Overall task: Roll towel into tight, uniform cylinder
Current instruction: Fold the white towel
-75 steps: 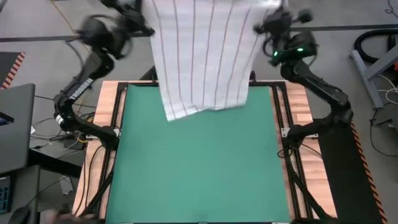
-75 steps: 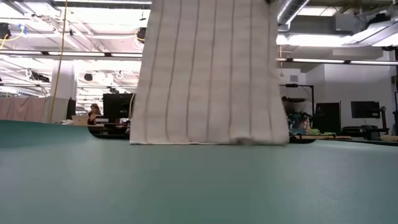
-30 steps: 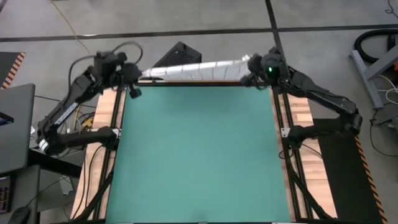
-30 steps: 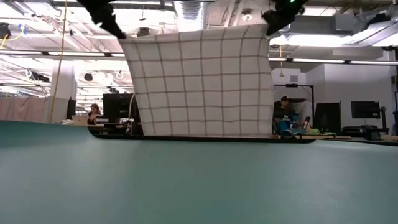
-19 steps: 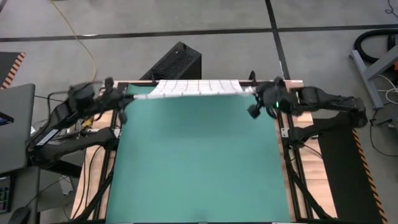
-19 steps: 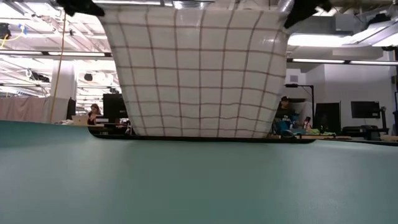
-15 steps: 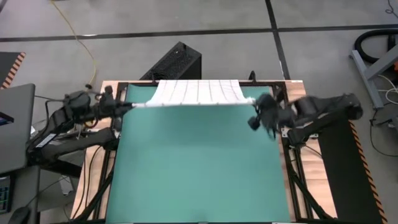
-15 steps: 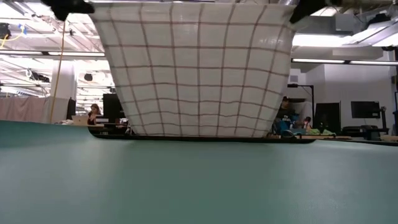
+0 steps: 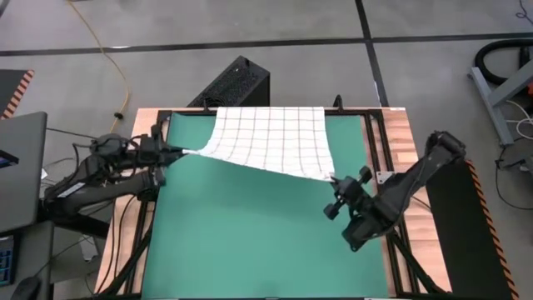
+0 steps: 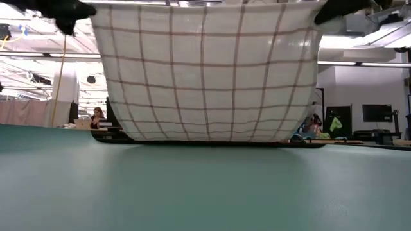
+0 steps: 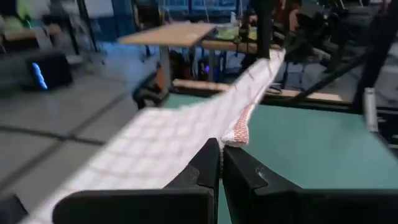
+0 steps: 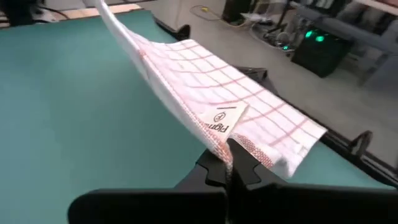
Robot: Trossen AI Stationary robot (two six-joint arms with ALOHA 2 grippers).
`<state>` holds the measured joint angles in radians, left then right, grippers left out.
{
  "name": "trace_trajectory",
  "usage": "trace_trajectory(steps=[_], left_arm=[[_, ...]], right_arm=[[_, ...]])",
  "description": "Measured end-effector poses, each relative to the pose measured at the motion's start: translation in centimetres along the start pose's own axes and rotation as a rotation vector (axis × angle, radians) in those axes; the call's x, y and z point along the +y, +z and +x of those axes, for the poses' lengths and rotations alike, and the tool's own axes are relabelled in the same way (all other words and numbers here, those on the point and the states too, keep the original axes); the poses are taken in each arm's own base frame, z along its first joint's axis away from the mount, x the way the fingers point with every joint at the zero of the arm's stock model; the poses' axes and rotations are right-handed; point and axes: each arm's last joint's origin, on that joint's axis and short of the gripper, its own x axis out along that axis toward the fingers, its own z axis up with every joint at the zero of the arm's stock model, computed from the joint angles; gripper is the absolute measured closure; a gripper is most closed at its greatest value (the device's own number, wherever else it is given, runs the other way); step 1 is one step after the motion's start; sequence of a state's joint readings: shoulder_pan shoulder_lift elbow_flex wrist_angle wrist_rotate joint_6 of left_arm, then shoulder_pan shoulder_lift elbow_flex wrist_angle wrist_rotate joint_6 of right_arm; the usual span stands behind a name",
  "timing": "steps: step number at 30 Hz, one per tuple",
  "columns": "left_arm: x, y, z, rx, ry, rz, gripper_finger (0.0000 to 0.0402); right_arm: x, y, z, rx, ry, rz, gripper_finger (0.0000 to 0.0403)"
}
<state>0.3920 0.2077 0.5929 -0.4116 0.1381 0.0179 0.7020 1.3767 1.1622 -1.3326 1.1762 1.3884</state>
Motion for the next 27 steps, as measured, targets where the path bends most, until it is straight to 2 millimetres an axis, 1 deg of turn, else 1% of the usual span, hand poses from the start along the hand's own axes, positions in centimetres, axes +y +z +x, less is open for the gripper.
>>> trace_trajectory(steps=[4, 6, 8, 11, 13, 14, 16, 19, 23, 27], left_arm=[[0.4, 2.2, 2.5, 0.023, -0.011, 0.13, 0.0401], [0.5, 3.3, 4.3, 0.073, -0.04, 0.156, 0.0401], [0.3, 4.3, 6.5, 0.118, -0.13, 0.168, 0.0402], [-1.2, 4.7, 9.7, 0.167, -0.285, 0.2, 0.0401], [-3.1, 4.2, 11.0, 0.189, -0.367, 0.233, 0.0401], [-4.2, 4.0, 11.3, 0.195, -0.392, 0.256, 0.0401], [-6.5, 3.7, 11.4, 0.204, -0.41, 0.292, 0.0401], [-10.1, 3.2, 10.5, 0.23, -0.413, 0.322, 0.0401], [-14.1, 2.5, 8.5, 0.245, -0.328, 0.345, 0.0401], [-17.5, 0.6, 7.3, 0.292, -0.246, 0.361, 0.0401]], right_arm=[[0.4, -0.2, 0.9, 0.004, -0.042, -0.006, 0.0396], [0.4, -0.1, 1.1, 0.002, -0.05, -0.009, 0.0396], [0.5, 0.0, 1.2, -0.005, -0.051, -0.021, 0.0396], [0.7, -0.1, 0.8, -0.03, -0.032, -0.049, 0.0396], [1.1, -0.2, 0.3, -0.035, 0.0, -0.07, 0.0396], [1.2, -0.4, 0.0, -0.039, 0.019, -0.073, 0.0396], [1.4, -0.6, -0.8, -0.046, 0.055, -0.075, 0.0396], [1.6, -1.1, -1.9, -0.052, 0.104, -0.055, 0.0396], [1.7, -1.6, -3.0, -0.047, 0.153, -0.015, 0.0396], [2.2, -2.3, -3.5, -0.026, 0.178, 0.015, 0.0396]])
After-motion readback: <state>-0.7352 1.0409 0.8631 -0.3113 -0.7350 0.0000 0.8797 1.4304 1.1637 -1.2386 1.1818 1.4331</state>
